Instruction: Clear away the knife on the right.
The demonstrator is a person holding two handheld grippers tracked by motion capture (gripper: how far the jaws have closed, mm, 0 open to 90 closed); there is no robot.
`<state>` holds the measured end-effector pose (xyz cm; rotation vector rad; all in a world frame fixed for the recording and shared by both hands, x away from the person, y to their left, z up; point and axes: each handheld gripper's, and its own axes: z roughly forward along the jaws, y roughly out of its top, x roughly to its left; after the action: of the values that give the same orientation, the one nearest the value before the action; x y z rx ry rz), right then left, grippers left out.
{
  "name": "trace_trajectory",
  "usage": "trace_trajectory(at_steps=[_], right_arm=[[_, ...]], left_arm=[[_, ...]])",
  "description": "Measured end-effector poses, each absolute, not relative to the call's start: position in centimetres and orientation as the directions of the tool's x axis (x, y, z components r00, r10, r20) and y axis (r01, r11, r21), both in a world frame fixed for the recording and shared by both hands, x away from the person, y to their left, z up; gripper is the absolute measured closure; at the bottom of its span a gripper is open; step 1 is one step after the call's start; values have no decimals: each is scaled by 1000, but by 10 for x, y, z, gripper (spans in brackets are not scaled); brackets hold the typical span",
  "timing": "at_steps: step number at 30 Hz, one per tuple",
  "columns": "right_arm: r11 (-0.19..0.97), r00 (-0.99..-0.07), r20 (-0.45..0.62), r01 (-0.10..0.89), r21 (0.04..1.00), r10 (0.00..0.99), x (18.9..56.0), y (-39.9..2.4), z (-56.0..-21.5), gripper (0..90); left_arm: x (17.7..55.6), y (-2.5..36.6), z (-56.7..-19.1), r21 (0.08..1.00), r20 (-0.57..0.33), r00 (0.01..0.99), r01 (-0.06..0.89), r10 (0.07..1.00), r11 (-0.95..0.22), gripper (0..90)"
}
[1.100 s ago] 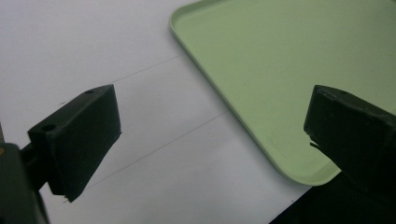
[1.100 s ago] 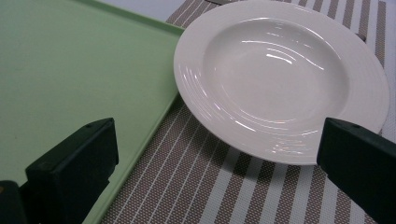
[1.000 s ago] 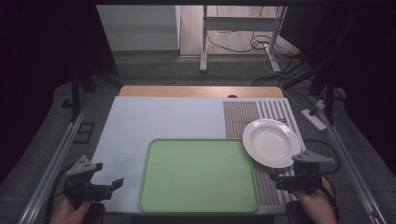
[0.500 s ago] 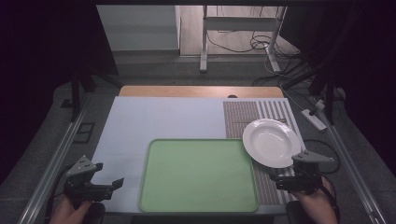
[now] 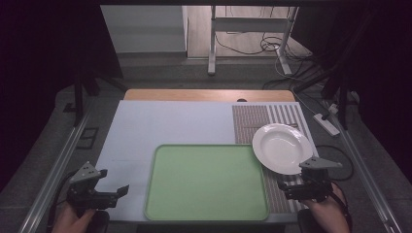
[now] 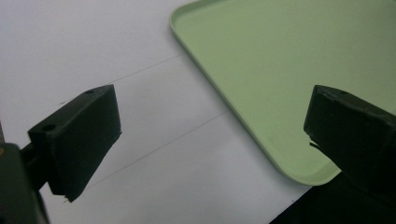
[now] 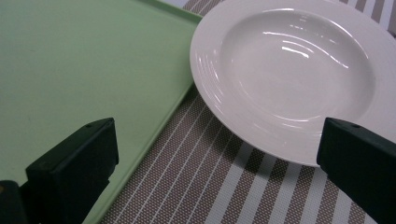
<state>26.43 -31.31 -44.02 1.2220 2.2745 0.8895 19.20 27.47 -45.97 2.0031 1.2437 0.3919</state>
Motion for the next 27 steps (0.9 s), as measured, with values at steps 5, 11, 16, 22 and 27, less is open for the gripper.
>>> trace_trajectory(at_steps=[5, 11, 16, 22, 27], right_arm=[[391, -520, -27, 605, 693, 854, 267, -314, -440, 0], [389, -533, -18, 594, 704, 846, 272, -310, -437, 0], [407, -550, -22, 589, 698, 835, 277, -305, -437, 0], [419, -563, -18, 592, 688, 826, 286, -303, -438, 0], [405, -558, -14, 585, 702, 830, 293, -301, -438, 0]], left_arm=[[192, 275, -460, 720, -119, 483, 644, 868, -260, 40], [192, 275, -460, 719, -117, 483, 644, 868, -262, 41], [192, 275, -460, 718, -117, 482, 645, 868, -262, 41], [193, 275, -460, 716, -117, 483, 646, 868, -263, 41], [193, 275, -460, 715, -115, 483, 647, 868, -265, 41]])
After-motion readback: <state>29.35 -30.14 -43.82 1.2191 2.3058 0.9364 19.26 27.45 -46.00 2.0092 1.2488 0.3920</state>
